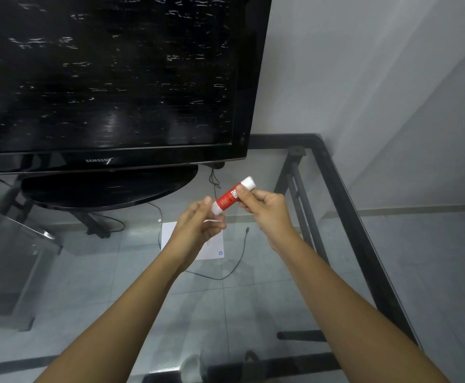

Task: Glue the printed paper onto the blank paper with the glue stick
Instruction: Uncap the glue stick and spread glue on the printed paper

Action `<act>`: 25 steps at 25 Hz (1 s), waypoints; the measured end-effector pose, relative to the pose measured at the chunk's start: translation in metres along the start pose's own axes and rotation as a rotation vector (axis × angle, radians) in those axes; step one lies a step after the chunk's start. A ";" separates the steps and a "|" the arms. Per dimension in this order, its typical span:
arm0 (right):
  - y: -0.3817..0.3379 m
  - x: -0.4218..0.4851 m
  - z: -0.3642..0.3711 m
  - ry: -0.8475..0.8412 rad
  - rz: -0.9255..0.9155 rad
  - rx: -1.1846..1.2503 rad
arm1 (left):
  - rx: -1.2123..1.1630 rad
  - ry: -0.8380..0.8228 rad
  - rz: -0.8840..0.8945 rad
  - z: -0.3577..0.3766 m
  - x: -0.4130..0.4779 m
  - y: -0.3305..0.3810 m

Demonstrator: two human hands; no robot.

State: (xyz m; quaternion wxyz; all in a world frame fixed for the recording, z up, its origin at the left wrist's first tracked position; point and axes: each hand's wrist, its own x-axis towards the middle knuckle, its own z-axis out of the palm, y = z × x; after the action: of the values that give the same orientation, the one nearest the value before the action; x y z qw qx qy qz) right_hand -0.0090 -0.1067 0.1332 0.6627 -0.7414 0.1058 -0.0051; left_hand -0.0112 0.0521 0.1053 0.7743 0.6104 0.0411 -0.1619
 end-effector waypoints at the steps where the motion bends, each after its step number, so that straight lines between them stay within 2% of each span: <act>1: 0.000 0.000 0.000 0.002 -0.001 -0.002 | 0.001 -0.006 -0.027 0.000 0.000 0.000; 9: -0.004 -0.003 0.004 -0.021 0.000 0.020 | -0.001 0.014 0.189 -0.004 0.000 0.001; 15: -0.006 -0.004 0.004 -0.030 -0.015 0.055 | -0.041 -0.024 -0.011 -0.005 -0.001 0.005; 22: -0.004 -0.004 0.006 -0.022 0.024 0.067 | 0.011 0.001 0.221 -0.010 0.000 0.006; 25: -0.006 -0.004 0.006 -0.016 0.025 0.087 | 0.018 -0.009 0.160 -0.010 0.000 0.005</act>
State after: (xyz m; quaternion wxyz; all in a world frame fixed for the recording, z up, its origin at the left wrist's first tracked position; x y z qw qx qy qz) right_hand -0.0113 -0.0998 0.1387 0.6951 -0.7105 0.1094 0.0043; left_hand -0.0081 0.0621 0.1073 0.7793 0.6181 -0.0127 -0.1027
